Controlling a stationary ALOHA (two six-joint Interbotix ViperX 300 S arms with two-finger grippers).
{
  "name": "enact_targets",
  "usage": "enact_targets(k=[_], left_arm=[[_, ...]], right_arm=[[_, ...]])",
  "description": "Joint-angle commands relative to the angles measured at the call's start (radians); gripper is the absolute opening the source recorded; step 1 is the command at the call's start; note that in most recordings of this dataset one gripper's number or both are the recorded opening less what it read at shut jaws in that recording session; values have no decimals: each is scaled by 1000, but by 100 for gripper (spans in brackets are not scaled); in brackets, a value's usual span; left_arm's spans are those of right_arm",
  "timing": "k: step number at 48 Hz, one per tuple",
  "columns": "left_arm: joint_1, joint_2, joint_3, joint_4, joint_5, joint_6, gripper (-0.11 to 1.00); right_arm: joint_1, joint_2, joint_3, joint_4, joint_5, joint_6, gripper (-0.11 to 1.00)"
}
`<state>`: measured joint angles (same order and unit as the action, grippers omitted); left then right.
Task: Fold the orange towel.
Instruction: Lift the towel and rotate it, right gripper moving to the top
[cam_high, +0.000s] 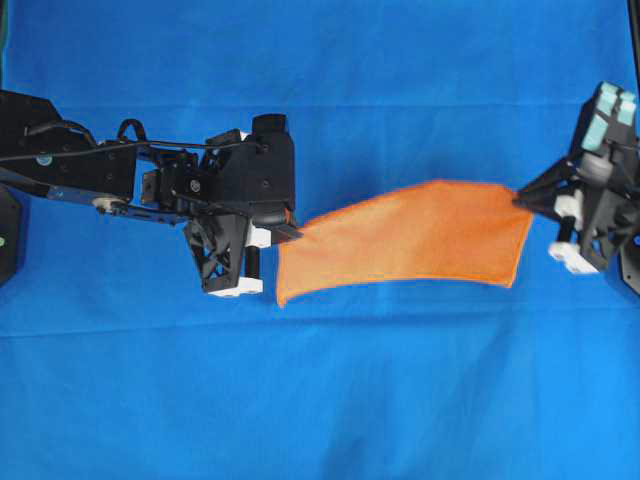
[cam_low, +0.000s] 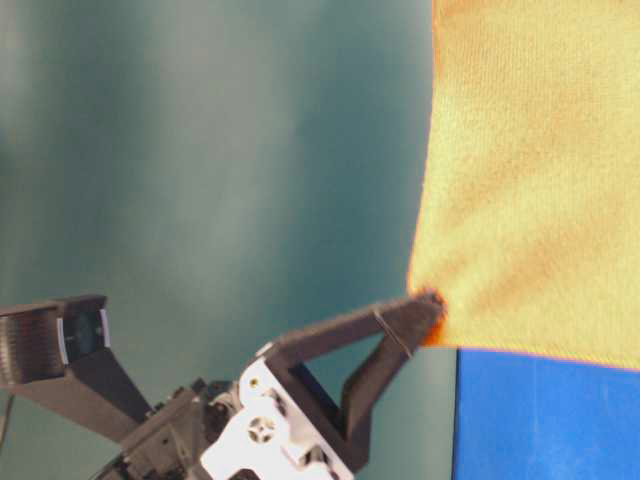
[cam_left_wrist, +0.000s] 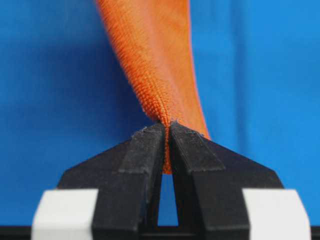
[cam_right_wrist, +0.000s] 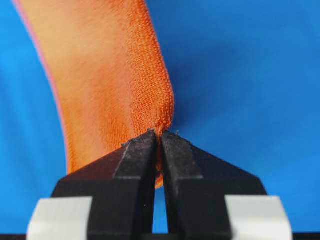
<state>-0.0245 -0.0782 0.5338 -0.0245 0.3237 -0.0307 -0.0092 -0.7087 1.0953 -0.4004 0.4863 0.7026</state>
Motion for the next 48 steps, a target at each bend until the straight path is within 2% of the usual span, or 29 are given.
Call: enact_targets(k=[1, 16, 25, 36, 40, 48], left_arm=[[-28, -12, -18, 2, -51, 3, 2], [-89, 61, -55, 2, -210, 11, 2], [-106, 137, -118, 2, -264, 58, 2], [-133, 218, -225, 2, -275, 163, 2], [-140, 235, -247, 2, -275, 198, 2], [-144, 238, -252, 2, -275, 215, 2]], right_arm=[[-52, 25, -35, -35, -26, 2, 3], [-275, 184, -137, -198, -153, -6, 3], [-370, 324, -230, -262, -242, -11, 3], [-403, 495, -396, -322, -275, -21, 3], [-403, 543, -451, -328, -275, -21, 3], [-403, 591, -509, -331, -276, -23, 3]])
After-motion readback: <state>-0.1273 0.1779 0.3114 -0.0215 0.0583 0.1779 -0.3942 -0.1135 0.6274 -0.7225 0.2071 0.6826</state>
